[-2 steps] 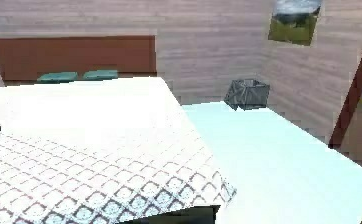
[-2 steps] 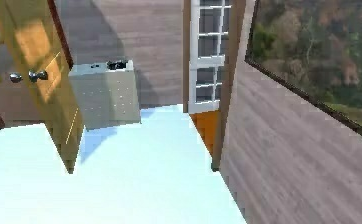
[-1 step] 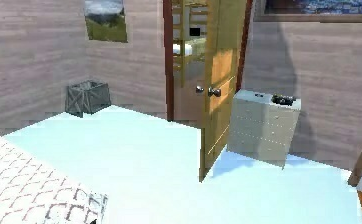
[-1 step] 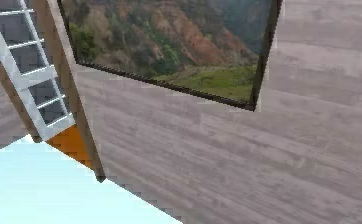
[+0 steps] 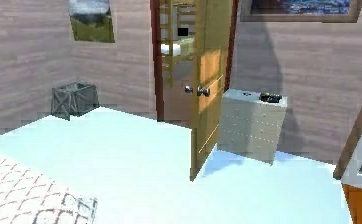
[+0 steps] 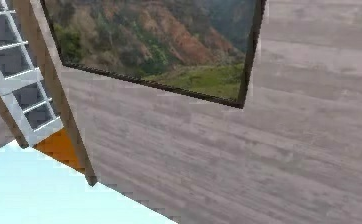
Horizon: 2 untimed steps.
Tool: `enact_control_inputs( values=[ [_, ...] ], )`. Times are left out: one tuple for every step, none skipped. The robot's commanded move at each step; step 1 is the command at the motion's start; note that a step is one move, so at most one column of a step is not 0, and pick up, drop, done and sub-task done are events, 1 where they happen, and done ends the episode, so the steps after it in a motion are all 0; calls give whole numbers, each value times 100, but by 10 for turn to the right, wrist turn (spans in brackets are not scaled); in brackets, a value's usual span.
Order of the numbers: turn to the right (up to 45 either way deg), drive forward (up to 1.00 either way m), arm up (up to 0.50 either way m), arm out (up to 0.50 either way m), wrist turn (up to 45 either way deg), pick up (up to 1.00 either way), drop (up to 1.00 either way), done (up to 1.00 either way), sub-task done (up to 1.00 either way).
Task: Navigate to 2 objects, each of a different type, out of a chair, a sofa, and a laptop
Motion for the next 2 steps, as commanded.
enact_control_inputs(
  values=[
    [0, 65, 0, 0, 0, 0, 0, 0, 0],
    [-330, 0, 0, 0, 0, 0, 0, 0, 0]
  ],
)
